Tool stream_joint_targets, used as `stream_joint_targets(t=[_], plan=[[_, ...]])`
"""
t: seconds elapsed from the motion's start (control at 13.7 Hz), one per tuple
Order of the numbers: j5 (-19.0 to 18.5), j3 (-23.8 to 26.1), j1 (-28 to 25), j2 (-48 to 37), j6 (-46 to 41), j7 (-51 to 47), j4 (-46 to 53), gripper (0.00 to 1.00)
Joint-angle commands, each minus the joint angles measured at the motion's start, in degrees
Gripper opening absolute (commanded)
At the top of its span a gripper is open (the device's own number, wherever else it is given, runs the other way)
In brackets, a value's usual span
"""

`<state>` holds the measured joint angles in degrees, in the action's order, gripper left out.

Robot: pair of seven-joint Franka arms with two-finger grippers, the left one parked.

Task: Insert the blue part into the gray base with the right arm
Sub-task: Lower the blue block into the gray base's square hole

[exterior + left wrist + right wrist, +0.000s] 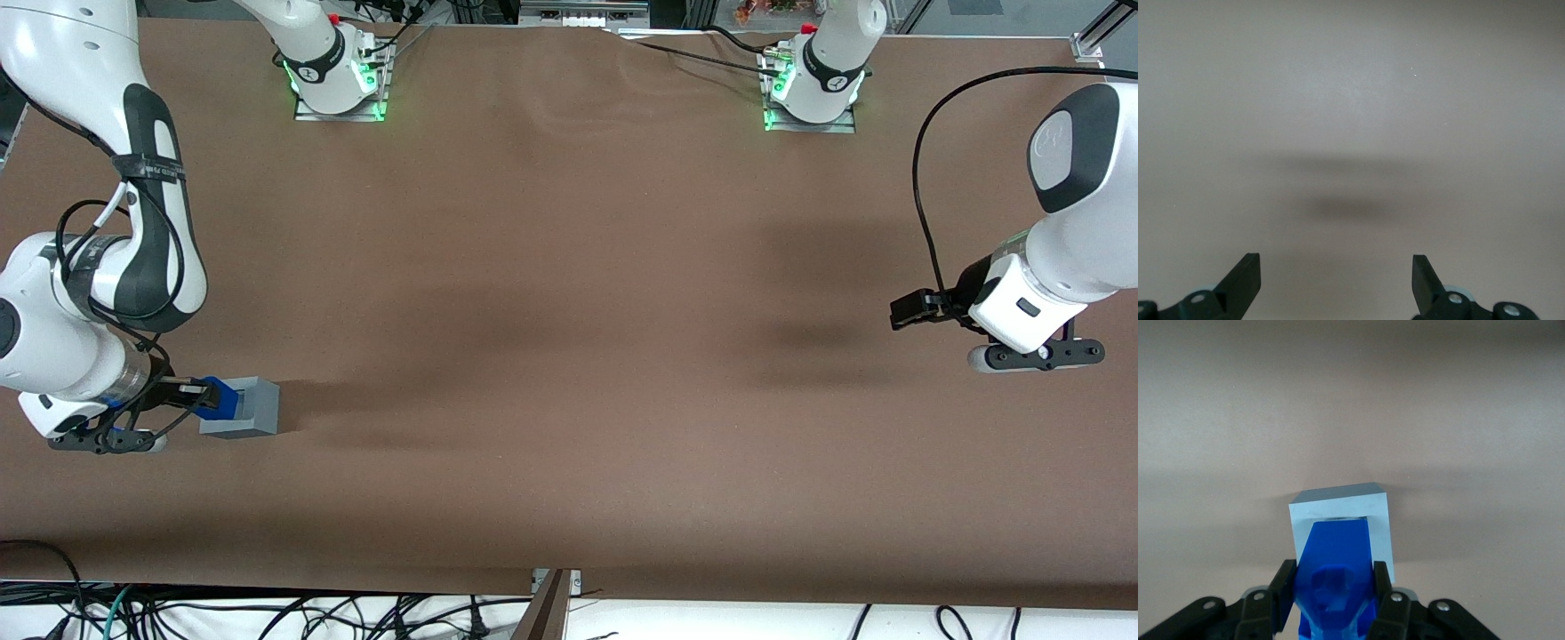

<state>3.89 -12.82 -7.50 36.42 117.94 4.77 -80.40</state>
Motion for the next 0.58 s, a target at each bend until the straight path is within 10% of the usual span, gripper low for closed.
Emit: stream_joint_targets(t=[0.0,0.51], plan=[[1.03,0.6,1.26,1.11,-0.26,3.4,1.91,0.23],[2.09,0.6,1.35,3.05,0.27,5.95,1.83,0.23]])
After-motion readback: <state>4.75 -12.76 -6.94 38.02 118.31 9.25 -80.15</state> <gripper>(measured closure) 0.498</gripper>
